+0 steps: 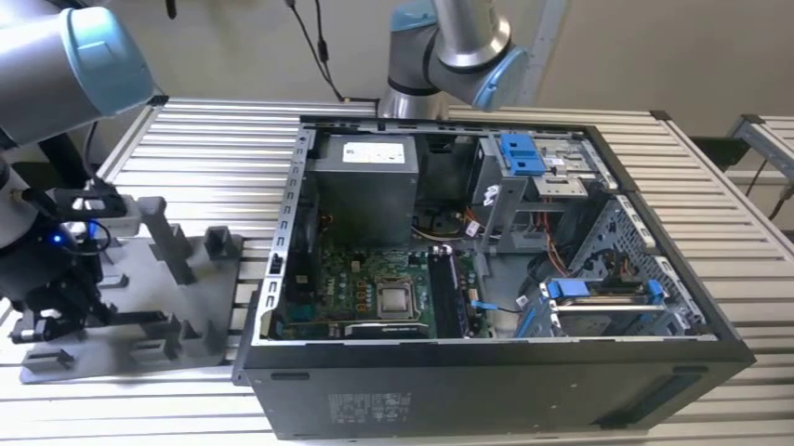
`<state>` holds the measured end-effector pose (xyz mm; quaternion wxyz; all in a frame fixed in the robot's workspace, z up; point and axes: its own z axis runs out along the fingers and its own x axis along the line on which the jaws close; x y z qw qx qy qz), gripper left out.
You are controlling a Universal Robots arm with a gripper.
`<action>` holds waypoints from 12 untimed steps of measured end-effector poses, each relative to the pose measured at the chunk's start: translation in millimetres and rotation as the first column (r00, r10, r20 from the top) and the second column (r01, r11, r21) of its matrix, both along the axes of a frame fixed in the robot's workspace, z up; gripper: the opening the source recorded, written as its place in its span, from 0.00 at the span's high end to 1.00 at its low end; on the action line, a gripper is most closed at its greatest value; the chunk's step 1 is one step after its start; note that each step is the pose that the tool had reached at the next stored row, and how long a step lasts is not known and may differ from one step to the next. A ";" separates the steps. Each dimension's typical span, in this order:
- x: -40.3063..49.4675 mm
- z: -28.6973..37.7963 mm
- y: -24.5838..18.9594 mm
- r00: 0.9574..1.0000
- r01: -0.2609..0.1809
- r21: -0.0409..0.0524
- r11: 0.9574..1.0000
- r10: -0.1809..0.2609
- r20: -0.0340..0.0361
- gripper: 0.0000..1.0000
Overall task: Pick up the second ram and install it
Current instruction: 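Pick up the second ram and move it above second insertion slot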
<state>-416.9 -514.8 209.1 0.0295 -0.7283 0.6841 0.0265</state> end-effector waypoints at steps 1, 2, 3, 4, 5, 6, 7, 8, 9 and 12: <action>0.0 1.0 0.0 1.000 0.000 0.000 1.000 0.000 0.000 0.86; 0.0 1.9 0.0 1.000 0.000 0.000 1.000 0.000 0.000 0.86; 0.0 2.7 0.0 1.000 0.000 0.000 1.000 0.000 0.000 0.86; 0.0 3.5 0.0 1.000 0.000 0.000 1.000 0.000 0.000 0.86; 0.0 4.4 0.0 1.000 0.000 0.000 1.000 0.000 0.000 0.86; 0.0 5.5 0.0 1.000 0.000 0.000 1.000 0.000 0.000 0.86; 0.0 6.7 0.0 1.000 0.000 0.000 1.000 0.000 0.000 0.86; 0.0 8.0 0.0 1.000 0.000 0.000 1.000 0.000 0.000 0.86; 0.0 9.1 0.0 1.000 0.000 0.000 1.000 0.000 0.000 0.86; 0.0 11.8 0.0 1.000 0.006 0.001 1.000 -0.006 0.000 0.86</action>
